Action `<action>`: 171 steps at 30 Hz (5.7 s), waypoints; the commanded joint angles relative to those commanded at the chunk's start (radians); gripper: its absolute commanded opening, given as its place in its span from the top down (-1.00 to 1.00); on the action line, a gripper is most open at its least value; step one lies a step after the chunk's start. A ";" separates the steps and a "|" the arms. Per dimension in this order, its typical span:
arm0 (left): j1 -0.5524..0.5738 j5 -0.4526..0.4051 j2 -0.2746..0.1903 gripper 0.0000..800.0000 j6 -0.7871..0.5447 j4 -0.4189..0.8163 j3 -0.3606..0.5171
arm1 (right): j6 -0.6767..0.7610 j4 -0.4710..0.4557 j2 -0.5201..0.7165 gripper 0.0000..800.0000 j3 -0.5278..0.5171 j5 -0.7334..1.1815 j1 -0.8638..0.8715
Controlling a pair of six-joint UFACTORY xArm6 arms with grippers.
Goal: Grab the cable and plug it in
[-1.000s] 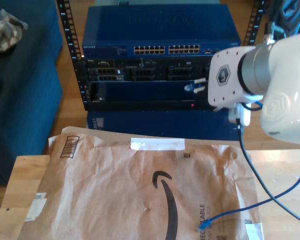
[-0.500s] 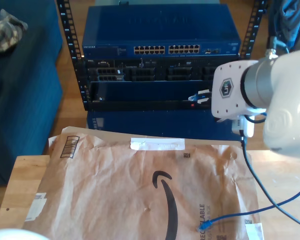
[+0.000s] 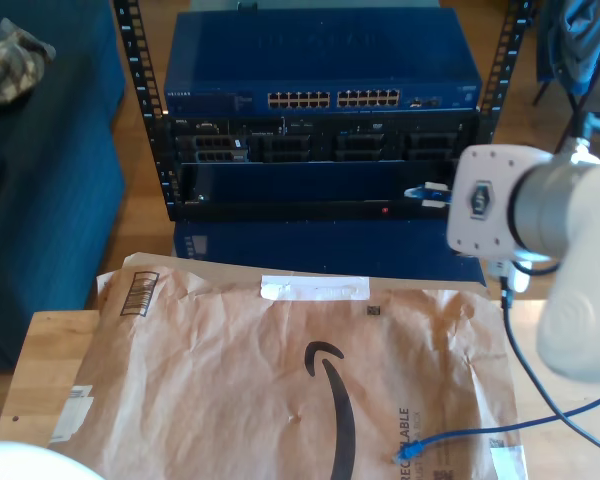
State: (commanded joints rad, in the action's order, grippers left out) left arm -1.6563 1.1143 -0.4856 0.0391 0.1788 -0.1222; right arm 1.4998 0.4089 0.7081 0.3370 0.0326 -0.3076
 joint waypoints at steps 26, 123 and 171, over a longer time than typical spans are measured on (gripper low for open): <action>0.000 0.000 0.000 -1.00 0.000 0.000 0.002 | -0.002 -0.097 -0.183 1.00 -0.023 -0.440 -0.034; 0.000 0.000 0.000 -1.00 0.000 0.000 0.000 | -0.361 0.572 -1.364 1.00 0.839 -1.412 -0.319; 0.000 0.000 0.000 -1.00 0.000 0.000 0.000 | -0.430 0.615 -1.573 1.00 1.143 -1.384 -0.262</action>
State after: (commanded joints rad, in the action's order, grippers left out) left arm -1.6563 1.1143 -0.4856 0.0391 0.1788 -0.1222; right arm 1.0702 1.0242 -0.8646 1.4801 -1.3514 -0.5700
